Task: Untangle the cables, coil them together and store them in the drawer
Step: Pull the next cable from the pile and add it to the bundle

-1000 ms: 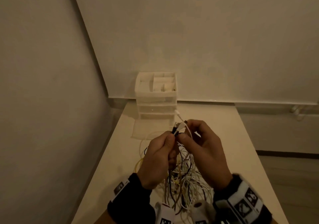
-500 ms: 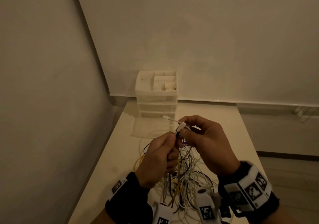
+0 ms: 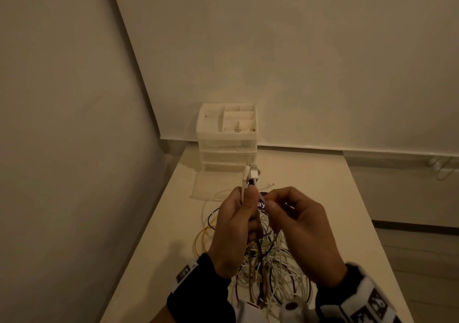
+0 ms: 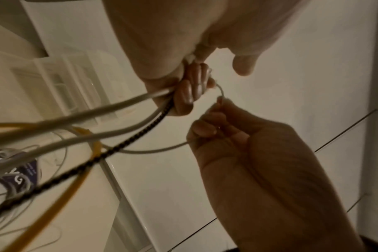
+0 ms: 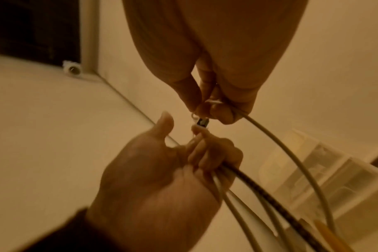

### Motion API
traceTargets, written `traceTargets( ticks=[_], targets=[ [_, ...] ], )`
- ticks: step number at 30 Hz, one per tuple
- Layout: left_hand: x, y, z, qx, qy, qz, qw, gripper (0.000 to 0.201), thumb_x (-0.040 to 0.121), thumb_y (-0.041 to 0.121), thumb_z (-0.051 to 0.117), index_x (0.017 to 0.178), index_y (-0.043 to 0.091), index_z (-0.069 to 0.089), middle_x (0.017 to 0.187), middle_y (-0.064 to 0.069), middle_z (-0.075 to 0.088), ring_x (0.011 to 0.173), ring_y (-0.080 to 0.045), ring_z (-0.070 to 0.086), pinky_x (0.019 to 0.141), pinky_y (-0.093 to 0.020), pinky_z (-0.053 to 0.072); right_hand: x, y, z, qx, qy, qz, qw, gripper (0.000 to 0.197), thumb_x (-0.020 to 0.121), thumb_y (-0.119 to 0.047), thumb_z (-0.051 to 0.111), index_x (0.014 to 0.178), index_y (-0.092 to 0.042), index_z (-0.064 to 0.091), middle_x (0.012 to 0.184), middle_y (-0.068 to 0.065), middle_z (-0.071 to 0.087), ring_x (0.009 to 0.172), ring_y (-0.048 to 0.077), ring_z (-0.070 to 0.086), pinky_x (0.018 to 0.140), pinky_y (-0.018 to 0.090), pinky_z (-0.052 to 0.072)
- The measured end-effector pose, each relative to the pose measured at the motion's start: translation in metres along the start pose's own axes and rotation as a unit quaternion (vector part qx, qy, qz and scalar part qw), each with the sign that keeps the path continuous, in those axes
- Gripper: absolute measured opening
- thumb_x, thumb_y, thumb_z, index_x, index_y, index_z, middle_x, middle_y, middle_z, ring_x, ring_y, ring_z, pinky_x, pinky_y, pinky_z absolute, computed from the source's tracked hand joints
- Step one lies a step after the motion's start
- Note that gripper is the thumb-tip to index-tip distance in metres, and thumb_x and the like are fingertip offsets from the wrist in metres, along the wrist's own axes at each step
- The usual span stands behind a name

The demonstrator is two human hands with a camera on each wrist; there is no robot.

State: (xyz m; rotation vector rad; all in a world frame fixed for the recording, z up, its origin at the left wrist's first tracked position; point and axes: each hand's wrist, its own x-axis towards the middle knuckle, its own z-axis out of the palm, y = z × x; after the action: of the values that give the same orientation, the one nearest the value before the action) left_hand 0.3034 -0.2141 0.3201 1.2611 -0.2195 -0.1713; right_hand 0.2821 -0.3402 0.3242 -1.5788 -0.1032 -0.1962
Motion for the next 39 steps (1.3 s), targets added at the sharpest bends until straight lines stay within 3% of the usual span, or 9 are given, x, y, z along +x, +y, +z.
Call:
traceTargets(
  ticks=[4, 11, 16, 19, 24, 28, 32, 35, 39],
  targets=[
    [0.003, -0.009, 0.005, 0.095, 0.032, 0.020, 0.995, 0.038, 0.096, 0.039, 0.046, 0.086, 0.004, 0.056, 0.072, -0.002, 0.062, 0.070, -0.017, 0.062, 0.069, -0.037, 0.056, -0.014, 0.009, 0.017, -0.100, 0.018, -0.009, 0.995, 0.011, 0.090, -0.008, 0.064, 0.085, -0.017, 0.065, 0.076, 0.000, 0.071, 0.068, 0.014, 0.069, 0.064, 0.030, 0.058],
    [0.010, -0.007, -0.005, 0.119, 0.081, 0.062, 0.988, 0.048, 0.099, 0.049, 0.032, 0.067, 0.016, 0.047, 0.062, -0.006, 0.045, 0.058, -0.020, 0.042, 0.058, -0.039, 0.038, -0.019, 0.023, 0.021, -0.139, 0.000, -0.019, 0.990, 0.012, 0.093, -0.023, 0.061, 0.084, -0.024, 0.053, 0.067, -0.004, 0.061, 0.053, 0.008, 0.053, 0.052, 0.030, 0.045],
    [0.030, 0.025, -0.020, -0.012, 0.080, 0.079, 0.994, 0.039, 0.100, 0.042, 0.031, 0.074, 0.013, 0.042, 0.058, 0.000, 0.032, 0.048, -0.018, 0.041, 0.052, -0.034, 0.048, -0.022, 0.037, 0.018, -0.147, -0.040, -0.073, 0.986, 0.016, 0.094, -0.032, 0.049, 0.086, -0.025, 0.062, 0.064, -0.009, 0.057, 0.054, 0.009, 0.052, 0.055, 0.026, 0.045],
    [0.035, 0.040, -0.030, -0.021, 0.105, 0.101, 0.989, 0.039, 0.103, 0.041, 0.030, 0.072, 0.018, 0.040, 0.057, 0.006, 0.028, 0.042, -0.009, 0.023, 0.037, -0.019, 0.028, -0.015, 0.043, 0.015, -0.143, -0.080, -0.076, 0.983, 0.014, 0.096, -0.023, 0.052, 0.090, -0.022, 0.065, 0.066, -0.009, 0.059, 0.055, 0.008, 0.057, 0.056, 0.022, 0.047],
    [0.042, 0.100, -0.065, -0.003, 0.194, 0.239, 0.951, 0.039, 0.106, 0.034, 0.028, 0.071, 0.020, 0.038, 0.052, 0.010, 0.030, 0.037, -0.005, 0.023, 0.037, -0.014, 0.022, -0.017, 0.089, -0.002, -0.206, -0.143, -0.018, 0.968, 0.029, 0.098, -0.030, 0.051, 0.068, -0.030, 0.053, 0.059, -0.012, 0.054, 0.054, 0.004, 0.051, 0.058, 0.018, 0.038],
    [0.031, 0.098, -0.070, 0.136, 0.089, 0.190, 0.968, 0.036, 0.104, 0.032, 0.033, 0.074, 0.015, 0.044, 0.051, 0.012, 0.030, 0.040, -0.005, 0.022, 0.038, -0.019, 0.016, -0.013, 0.100, -0.014, -0.193, -0.081, -0.005, 0.978, 0.035, 0.098, -0.034, 0.050, 0.069, -0.016, 0.055, 0.059, -0.007, 0.050, 0.056, 0.003, 0.046, 0.059, 0.023, 0.038],
    [0.015, 0.033, -0.050, 0.332, -0.062, 0.139, 0.931, 0.026, 0.091, 0.040, 0.061, 0.084, 0.015, 0.061, 0.059, 0.014, 0.051, 0.050, -0.003, 0.044, 0.050, -0.023, 0.039, 0.005, 0.077, -0.012, -0.082, -0.042, 0.042, 0.995, 0.029, 0.101, -0.019, 0.046, 0.079, -0.005, 0.058, 0.061, -0.010, 0.050, 0.056, 0.012, 0.045, 0.060, 0.034, 0.042],
    [0.011, -0.003, -0.037, 0.350, -0.067, 0.075, 0.931, 0.023, 0.081, 0.042, 0.071, 0.095, 0.023, 0.069, 0.080, 0.007, 0.071, 0.072, -0.014, 0.067, 0.068, -0.039, 0.055, 0.011, 0.062, -0.014, -0.016, -0.064, 0.057, 0.996, 0.036, 0.100, -0.024, 0.047, 0.087, 0.008, 0.054, 0.066, 0.007, 0.044, 0.057, 0.016, 0.042, 0.059, 0.037, 0.039],
    [0.020, -0.008, -0.029, 0.374, -0.035, 0.126, 0.918, 0.008, 0.086, 0.025, 0.070, 0.094, 0.022, 0.070, 0.074, 0.008, 0.068, 0.064, -0.004, 0.059, 0.063, -0.025, 0.049, 0.010, 0.049, -0.018, 0.015, -0.093, 0.070, 0.993, 0.028, 0.098, -0.022, 0.048, 0.081, -0.002, 0.059, 0.059, 0.002, 0.038, 0.053, 0.016, 0.037, 0.054, 0.030, 0.036]
  ],
)
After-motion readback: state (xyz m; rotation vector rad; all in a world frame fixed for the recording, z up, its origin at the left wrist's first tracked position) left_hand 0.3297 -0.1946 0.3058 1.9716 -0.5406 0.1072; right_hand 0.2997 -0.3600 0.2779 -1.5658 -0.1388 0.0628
